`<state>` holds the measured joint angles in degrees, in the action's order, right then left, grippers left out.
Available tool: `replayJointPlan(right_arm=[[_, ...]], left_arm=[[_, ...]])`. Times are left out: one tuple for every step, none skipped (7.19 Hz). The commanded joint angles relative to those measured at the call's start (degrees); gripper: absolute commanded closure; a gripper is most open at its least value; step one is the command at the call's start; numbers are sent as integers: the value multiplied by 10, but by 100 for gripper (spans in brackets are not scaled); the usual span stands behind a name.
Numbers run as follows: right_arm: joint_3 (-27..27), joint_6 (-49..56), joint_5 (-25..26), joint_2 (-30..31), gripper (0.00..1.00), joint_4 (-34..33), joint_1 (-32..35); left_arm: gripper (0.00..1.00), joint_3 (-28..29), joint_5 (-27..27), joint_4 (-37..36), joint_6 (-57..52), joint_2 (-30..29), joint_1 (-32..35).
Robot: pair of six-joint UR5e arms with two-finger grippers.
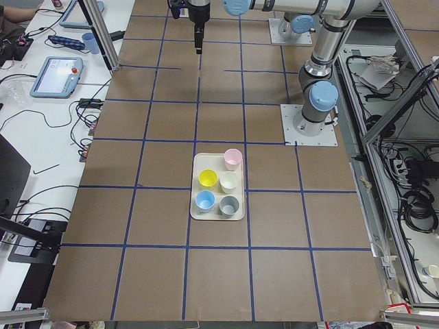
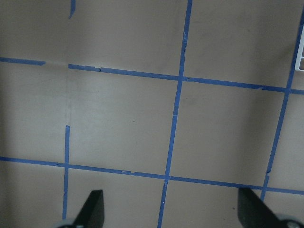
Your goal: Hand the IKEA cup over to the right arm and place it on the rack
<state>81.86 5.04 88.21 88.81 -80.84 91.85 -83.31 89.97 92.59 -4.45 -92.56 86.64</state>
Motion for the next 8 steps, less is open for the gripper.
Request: replayJointPlan(right_arm=[[0,-6,5,3,0,-7,5],[-5,-5,7,0,0,-11,5],[-8,-6,26,0,0,-8,5],[-9,-10,26,0,0,-8,6],[-8,-10,26,0,0,-12,6],[-8,-9,27,0,0,-12,6],[-8,-10,24,-1,0,-12,6],[-7,-10,24,-1,0,-11,6]], left_arm=[[0,0,0,-1,-1,1,-1],[0,0,0,-1,-1,-1,-1],[0,0,0,-1,0,-1,-1],[0,1,0,-2,0,-1,-1],[0,1,0,-2,0,0,-1],[0,1,0,-2,0,0,-1],[0,1,0,-2,0,0,-1],[0,2,-1,-2,0,0,-1]])
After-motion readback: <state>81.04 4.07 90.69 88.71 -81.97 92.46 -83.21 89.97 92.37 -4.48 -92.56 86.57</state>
